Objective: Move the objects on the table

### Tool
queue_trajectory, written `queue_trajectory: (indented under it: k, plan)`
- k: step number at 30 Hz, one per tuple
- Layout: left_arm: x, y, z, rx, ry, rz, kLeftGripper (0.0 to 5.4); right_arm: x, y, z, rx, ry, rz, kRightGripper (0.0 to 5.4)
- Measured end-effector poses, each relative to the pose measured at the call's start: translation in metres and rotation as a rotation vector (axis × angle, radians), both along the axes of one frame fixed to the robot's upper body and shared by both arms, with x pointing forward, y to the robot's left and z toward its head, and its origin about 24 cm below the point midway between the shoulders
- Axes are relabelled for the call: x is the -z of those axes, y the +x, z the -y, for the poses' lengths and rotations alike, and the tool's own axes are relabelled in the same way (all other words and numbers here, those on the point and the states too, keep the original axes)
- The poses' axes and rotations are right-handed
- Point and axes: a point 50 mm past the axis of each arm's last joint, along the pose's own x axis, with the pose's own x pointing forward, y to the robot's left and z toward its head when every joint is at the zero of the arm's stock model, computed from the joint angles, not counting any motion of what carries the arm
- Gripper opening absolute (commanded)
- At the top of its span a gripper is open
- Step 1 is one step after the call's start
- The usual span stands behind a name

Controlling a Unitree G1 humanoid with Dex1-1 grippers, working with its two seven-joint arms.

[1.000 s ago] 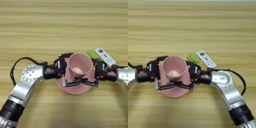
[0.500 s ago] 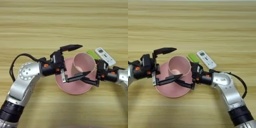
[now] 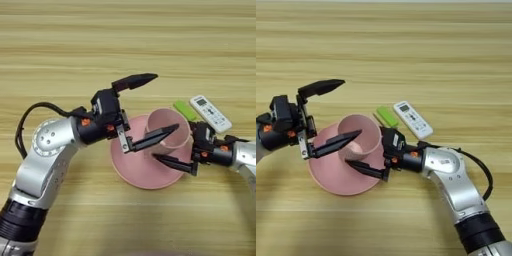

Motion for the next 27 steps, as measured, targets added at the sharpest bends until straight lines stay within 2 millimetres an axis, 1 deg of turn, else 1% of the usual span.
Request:
queue_trajectory:
  k: [3, 5, 12, 14, 15, 18, 19, 24, 27]
  plan:
    - [-0.011, 0.012, -0.005, -0.092, -0.076, 0.006, 5.4, 0.006, 0.001, -0.004, 0.034, -0.03, -0.008, 4.11]
    - [-0.013, 0.022, -0.008, -0.176, -0.105, -0.005, 5.4, 0.009, 0.001, -0.009, 0.053, -0.032, -0.02, 4.11]
    - [-0.002, 0.055, -0.027, -0.476, -0.19, -0.117, 5.4, 0.017, 0.003, -0.013, 0.106, -0.051, -0.038, 4.11]
    - [0.002, 0.065, -0.031, -0.568, -0.179, -0.126, 5.4, 0.019, 0.004, -0.013, 0.123, -0.056, -0.05, 4.11]
    - [0.007, 0.072, -0.036, -0.646, -0.159, -0.134, 5.4, 0.021, 0.004, -0.013, 0.131, -0.059, -0.06, 4.11]
    - [0.024, 0.083, -0.045, -0.79, -0.13, -0.176, 5.4, 0.022, 0.005, -0.014, 0.154, -0.054, -0.073, 4.11]
    - [0.032, 0.087, -0.048, -0.852, -0.109, -0.182, 5.4, 0.022, 0.006, -0.015, 0.166, -0.051, -0.087, 4.11]
    - [0.059, 0.094, -0.055, -1.021, -0.08, -0.201, 5.4, 0.024, 0.008, -0.021, 0.224, -0.012, -0.166, 4.11]
    - [0.07, 0.098, -0.058, -1.078, -0.082, -0.223, 5.4, 0.02, 0.009, -0.024, 0.232, 0.002, -0.172, 4.11]
